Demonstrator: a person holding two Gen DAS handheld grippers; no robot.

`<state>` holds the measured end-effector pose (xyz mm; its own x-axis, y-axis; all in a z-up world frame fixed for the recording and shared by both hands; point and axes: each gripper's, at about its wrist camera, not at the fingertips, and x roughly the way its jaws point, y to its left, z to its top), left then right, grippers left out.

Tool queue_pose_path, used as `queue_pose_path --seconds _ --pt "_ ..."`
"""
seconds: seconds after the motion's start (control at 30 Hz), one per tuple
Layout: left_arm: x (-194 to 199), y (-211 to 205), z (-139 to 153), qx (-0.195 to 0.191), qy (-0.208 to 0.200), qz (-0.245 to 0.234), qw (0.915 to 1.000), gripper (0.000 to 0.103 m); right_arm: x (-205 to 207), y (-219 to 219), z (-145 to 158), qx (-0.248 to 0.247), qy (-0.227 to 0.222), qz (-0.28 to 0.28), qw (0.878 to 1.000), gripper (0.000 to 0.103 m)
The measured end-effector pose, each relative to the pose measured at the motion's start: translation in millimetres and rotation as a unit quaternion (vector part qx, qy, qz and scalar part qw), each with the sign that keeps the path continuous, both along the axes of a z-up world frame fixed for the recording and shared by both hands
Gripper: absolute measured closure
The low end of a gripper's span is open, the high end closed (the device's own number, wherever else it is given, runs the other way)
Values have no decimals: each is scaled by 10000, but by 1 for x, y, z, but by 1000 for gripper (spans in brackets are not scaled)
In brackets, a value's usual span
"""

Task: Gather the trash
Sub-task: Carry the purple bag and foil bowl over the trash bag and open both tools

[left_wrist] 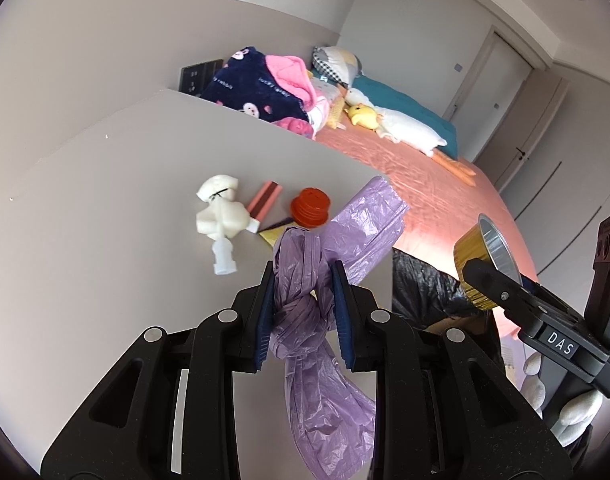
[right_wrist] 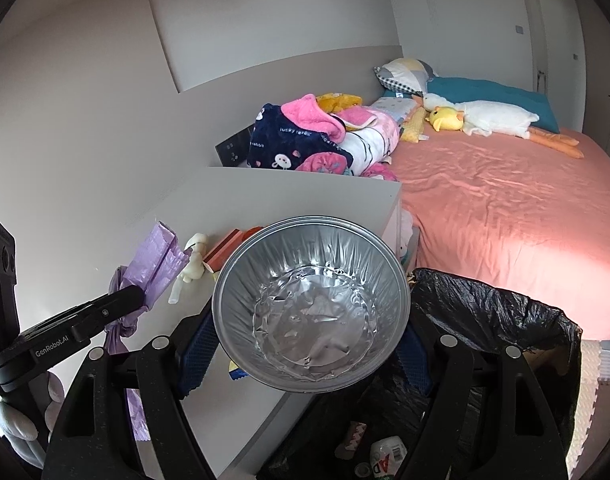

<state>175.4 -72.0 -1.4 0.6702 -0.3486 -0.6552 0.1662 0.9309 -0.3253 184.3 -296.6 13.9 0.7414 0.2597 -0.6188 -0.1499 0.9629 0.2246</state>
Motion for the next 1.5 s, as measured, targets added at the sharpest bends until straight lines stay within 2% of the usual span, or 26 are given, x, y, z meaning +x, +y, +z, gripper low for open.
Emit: queue_pose_path --seconds 0.77,1.5 --pt "-32 -63 8 75 -85 -724 9973 77 -54 -46 14 94 -239 -407 9988 25" --pt "-37 -106 7 24 -45 -1309 9914 77 -82 -92 15 182 -276 -943 9950 25"
